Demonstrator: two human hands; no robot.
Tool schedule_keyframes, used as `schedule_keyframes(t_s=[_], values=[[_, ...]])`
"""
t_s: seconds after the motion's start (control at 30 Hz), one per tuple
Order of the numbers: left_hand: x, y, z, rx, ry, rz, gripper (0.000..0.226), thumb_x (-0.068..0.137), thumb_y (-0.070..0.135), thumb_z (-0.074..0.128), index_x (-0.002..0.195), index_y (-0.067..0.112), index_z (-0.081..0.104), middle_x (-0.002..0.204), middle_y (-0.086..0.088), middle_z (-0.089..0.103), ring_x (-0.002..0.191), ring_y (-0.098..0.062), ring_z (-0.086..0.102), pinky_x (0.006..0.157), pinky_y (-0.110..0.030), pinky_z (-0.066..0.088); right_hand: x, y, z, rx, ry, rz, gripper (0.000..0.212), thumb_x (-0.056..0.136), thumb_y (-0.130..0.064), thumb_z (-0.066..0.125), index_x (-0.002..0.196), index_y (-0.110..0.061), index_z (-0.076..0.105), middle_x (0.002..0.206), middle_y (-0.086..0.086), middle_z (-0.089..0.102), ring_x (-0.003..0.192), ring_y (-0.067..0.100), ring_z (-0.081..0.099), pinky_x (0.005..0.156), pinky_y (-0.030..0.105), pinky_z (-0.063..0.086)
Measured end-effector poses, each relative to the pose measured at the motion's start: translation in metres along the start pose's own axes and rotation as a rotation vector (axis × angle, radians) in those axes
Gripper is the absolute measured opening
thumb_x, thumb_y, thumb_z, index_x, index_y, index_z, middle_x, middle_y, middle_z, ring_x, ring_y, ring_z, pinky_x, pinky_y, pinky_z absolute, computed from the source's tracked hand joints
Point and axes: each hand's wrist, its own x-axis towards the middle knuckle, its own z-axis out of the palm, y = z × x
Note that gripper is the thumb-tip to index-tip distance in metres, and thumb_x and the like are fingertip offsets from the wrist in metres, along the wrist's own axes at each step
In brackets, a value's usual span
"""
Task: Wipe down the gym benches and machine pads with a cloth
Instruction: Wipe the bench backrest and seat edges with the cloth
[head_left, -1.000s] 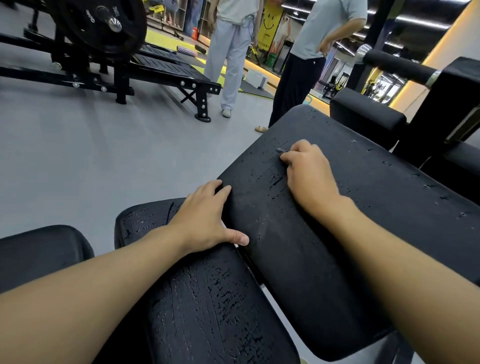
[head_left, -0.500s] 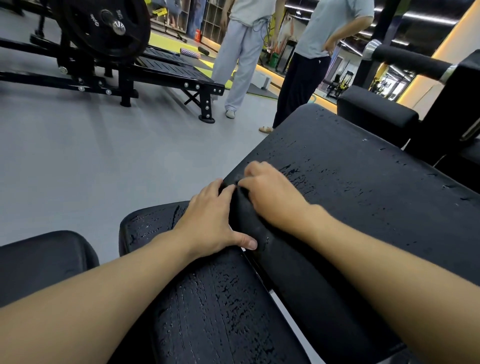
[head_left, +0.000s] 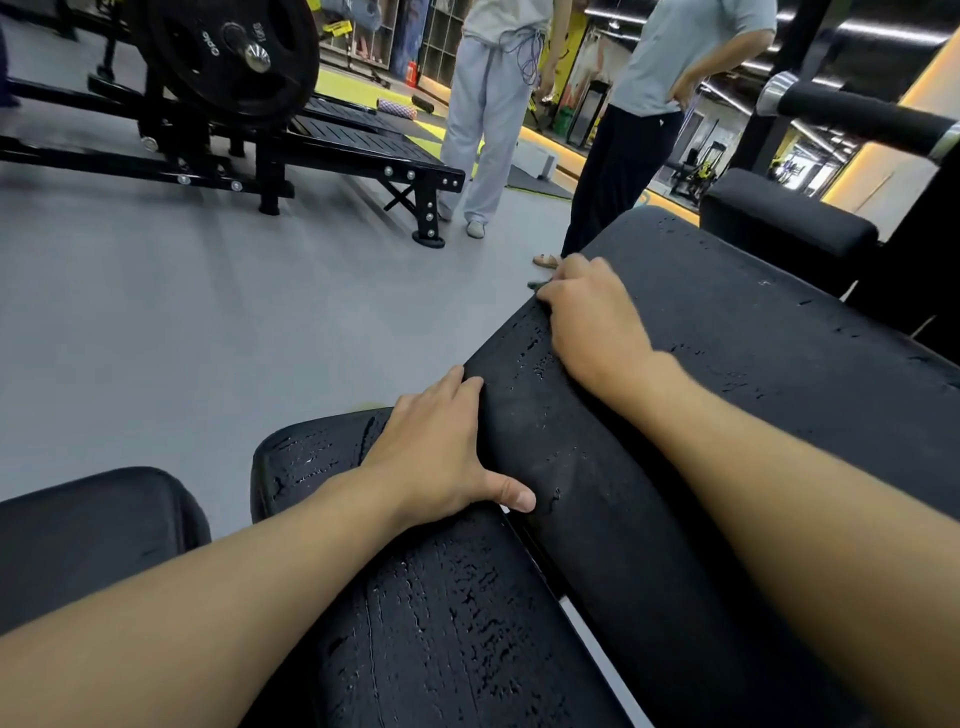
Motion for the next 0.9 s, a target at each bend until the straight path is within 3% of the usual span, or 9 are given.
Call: schedule_keyframes(t_s=[0.07,0.13,0.3,0.37,0.47,0.63,0.73,0.8,0.9], values=[[0.001,0.0,0.0,-0.001,0.018,0.014,0.106,0.047,0.077,0.079,0.131,0.024,0.044,0.128,0.012,0.043,0.12,-0.019,0.045,0.095,-0.032,0.033,-0.011,-0.032,0.009,0.072,-0.066,-0.149,0.023,0.083,0.005,0.054,0.095,-0.002,0.073,0.098,0.02,0.058,0.091,0.038,0.053,0.074,0.044,0.047],[0.001,0.0,0.0,-0.012,0.033,0.014,0.105,0.045,0.077,0.08,0.129,0.026,0.044,0.126,0.014,0.046,0.118,-0.018,0.047,0.093,-0.032,0.035,-0.02,-0.043,0.011,0.1,-0.181,-0.313,0.026,0.086,0.0,0.053,0.101,-0.006,0.073,0.1,0.017,0.058,0.091,0.036,0.053,0.077,0.044,0.047],[-0.003,0.003,-0.002,-0.094,0.011,-0.085,0.116,0.043,0.07,0.088,0.135,0.027,0.031,0.121,0.013,0.053,0.12,-0.026,0.046,0.085,-0.033,0.039,-0.002,-0.009,-0.001,0.028,-0.04,-0.028,0.034,0.087,0.006,0.049,0.11,-0.006,0.071,0.106,0.015,0.057,0.092,0.033,0.049,0.079,0.041,0.045],[-0.003,0.007,-0.003,-0.104,-0.007,-0.096,0.142,0.046,0.066,0.089,0.153,0.018,0.011,0.131,0.006,0.055,0.129,-0.031,0.043,0.095,-0.032,0.039,-0.022,-0.045,-0.001,0.1,-0.139,-0.186,0.033,0.086,0.001,0.048,0.109,-0.009,0.07,0.106,0.013,0.057,0.093,0.032,0.049,0.079,0.039,0.043],[-0.004,0.009,-0.005,-0.113,-0.021,-0.123,0.161,0.05,0.062,0.09,0.155,0.011,-0.02,0.145,-0.002,0.051,0.138,-0.03,0.037,0.104,-0.03,0.033,-0.048,-0.055,-0.008,0.122,-0.274,-0.374,0.032,0.087,-0.002,0.048,0.108,-0.012,0.07,0.106,0.009,0.057,0.091,0.028,0.048,0.081,0.039,0.044],[-0.003,0.006,-0.004,-0.138,-0.046,-0.139,0.162,0.046,0.067,0.089,0.155,0.015,-0.02,0.132,-0.002,0.059,0.132,-0.031,0.041,0.102,-0.035,0.038,-0.035,-0.003,-0.008,0.048,-0.041,-0.007,0.032,0.085,0.004,0.049,0.104,-0.006,0.072,0.107,0.012,0.058,0.093,0.033,0.048,0.08,0.046,0.047],[-0.005,0.009,-0.005,-0.133,-0.046,-0.143,0.16,0.049,0.064,0.089,0.156,0.014,-0.018,0.142,-0.003,0.051,0.135,-0.031,0.039,0.103,-0.034,0.036,-0.067,-0.051,-0.001,0.121,-0.211,-0.281,0.029,0.08,-0.001,0.049,0.096,-0.005,0.072,0.104,0.015,0.058,0.088,0.034,0.05,0.077,0.046,0.048],[-0.006,0.008,-0.005,-0.131,-0.056,-0.145,0.159,0.049,0.065,0.089,0.156,0.015,-0.017,0.145,-0.003,0.048,0.137,-0.032,0.037,0.105,-0.035,0.036,-0.07,-0.041,-0.011,0.153,-0.264,-0.383,0.032,0.079,0.003,0.055,0.102,-0.009,0.073,0.104,0.014,0.06,0.085,0.034,0.051,0.077,0.044,0.049],[-0.003,0.004,-0.004,-0.144,-0.052,-0.152,0.161,0.044,0.069,0.088,0.156,0.018,-0.016,0.133,-0.004,0.058,0.134,-0.034,0.04,0.106,-0.041,0.039,-0.049,0.007,-0.019,0.11,-0.054,-0.105,0.033,0.086,0.005,0.053,0.108,-0.008,0.074,0.106,0.014,0.061,0.09,0.037,0.051,0.08,0.047,0.048]])
